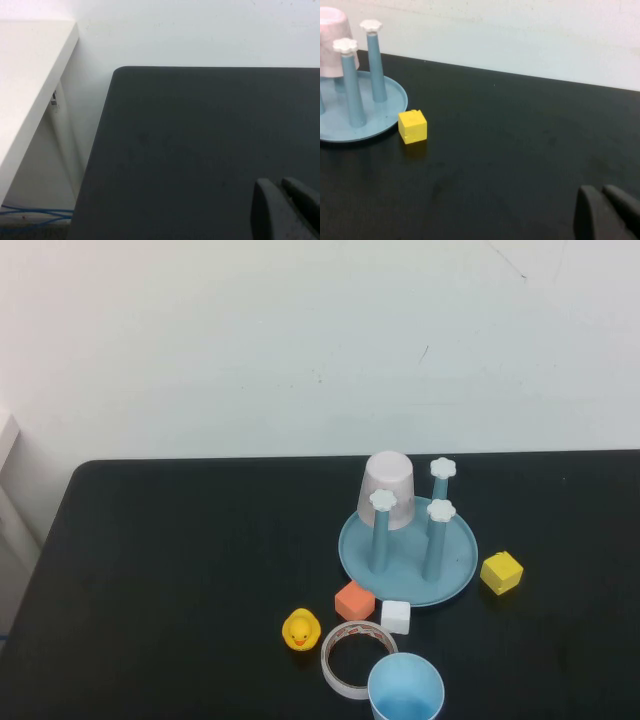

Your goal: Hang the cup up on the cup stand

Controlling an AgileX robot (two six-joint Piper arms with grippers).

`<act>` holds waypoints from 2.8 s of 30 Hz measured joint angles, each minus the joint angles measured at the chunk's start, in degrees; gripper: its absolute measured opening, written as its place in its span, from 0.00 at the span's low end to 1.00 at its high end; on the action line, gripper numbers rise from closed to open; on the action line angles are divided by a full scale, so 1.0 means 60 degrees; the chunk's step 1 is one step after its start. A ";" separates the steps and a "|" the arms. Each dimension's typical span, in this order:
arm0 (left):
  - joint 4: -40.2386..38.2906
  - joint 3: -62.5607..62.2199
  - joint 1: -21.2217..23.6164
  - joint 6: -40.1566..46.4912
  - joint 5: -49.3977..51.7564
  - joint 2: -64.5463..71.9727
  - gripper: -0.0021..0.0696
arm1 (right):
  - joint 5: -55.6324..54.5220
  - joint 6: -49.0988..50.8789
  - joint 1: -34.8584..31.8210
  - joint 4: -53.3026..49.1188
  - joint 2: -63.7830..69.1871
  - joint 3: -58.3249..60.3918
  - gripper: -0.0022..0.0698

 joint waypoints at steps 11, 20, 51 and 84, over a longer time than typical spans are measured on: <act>0.0000 0.0000 0.0000 0.0000 0.0000 0.0000 0.03 | 0.0000 0.0000 0.0000 0.0000 0.0000 0.0000 0.04; 0.0000 0.0000 0.0000 0.0000 0.0000 0.0000 0.03 | 0.0000 0.0000 0.0000 0.0000 0.0000 0.0000 0.04; -0.6942 -0.0002 0.0000 -0.0907 -0.2580 0.0000 0.03 | 0.0000 0.0000 0.0000 0.0000 0.0000 0.0000 0.04; 0.1241 -0.8560 -0.4240 0.2231 0.4966 1.0431 0.03 | 0.0002 0.0367 0.0000 0.7615 0.0000 0.0072 0.04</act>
